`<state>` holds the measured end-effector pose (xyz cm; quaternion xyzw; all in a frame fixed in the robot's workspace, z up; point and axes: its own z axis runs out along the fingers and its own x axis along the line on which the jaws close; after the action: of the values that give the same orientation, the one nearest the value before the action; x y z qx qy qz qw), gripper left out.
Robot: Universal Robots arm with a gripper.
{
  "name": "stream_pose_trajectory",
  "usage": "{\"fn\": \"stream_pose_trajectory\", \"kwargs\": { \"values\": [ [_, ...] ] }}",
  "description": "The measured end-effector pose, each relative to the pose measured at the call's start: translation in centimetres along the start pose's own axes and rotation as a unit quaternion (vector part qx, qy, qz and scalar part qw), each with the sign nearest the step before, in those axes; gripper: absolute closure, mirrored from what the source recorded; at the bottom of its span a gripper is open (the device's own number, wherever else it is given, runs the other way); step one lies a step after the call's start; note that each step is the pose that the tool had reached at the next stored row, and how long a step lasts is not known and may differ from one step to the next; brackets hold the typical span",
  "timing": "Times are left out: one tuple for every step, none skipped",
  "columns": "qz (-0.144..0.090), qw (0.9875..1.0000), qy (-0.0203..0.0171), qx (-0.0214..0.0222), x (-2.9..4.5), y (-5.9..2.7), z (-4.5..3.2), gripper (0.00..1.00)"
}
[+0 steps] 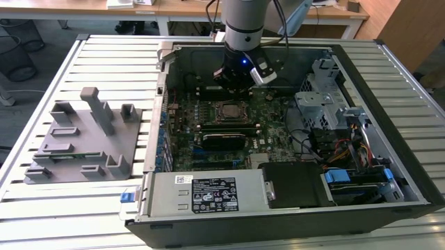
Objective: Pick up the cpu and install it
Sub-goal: 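Install the first cpu locking lever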
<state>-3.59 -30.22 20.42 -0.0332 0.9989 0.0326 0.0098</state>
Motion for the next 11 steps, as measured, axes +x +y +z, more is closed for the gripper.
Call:
{"fn": "stream_pose_trajectory", "kwargs": {
  "values": [
    [0.000,1.0000,0.0000,0.0000,0.00,0.00,0.04,0.89],
    [0.000,1.0000,0.0000,0.0000,0.00,0.00,0.07,0.89],
    [0.000,1.0000,0.0000,0.0000,0.00,-0.01,0.10,0.89],
    [0.000,1.0000,0.0000,0.0000,0.00,-0.01,0.13,0.89],
    [0.000,1.0000,0.0000,0.0000,0.00,-0.01,0.17,0.89],
    [0.000,1.0000,0.0000,0.0000,0.00,-0.01,0.21,0.89],
    [0.000,1.0000,0.0000,0.0000,0.00,-0.02,0.25,0.89],
    [0.000,1.0000,0.0000,0.0000,-0.01,-0.02,0.29,0.89],
    [0.000,1.0000,0.0000,0.0000,-0.01,-0.02,0.33,0.89],
    [0.000,1.0000,0.0000,0.0000,-0.02,-0.03,0.37,0.89],
    [0.000,1.0000,0.0000,0.0000,-0.02,-0.03,0.40,0.89]
  ]
}}
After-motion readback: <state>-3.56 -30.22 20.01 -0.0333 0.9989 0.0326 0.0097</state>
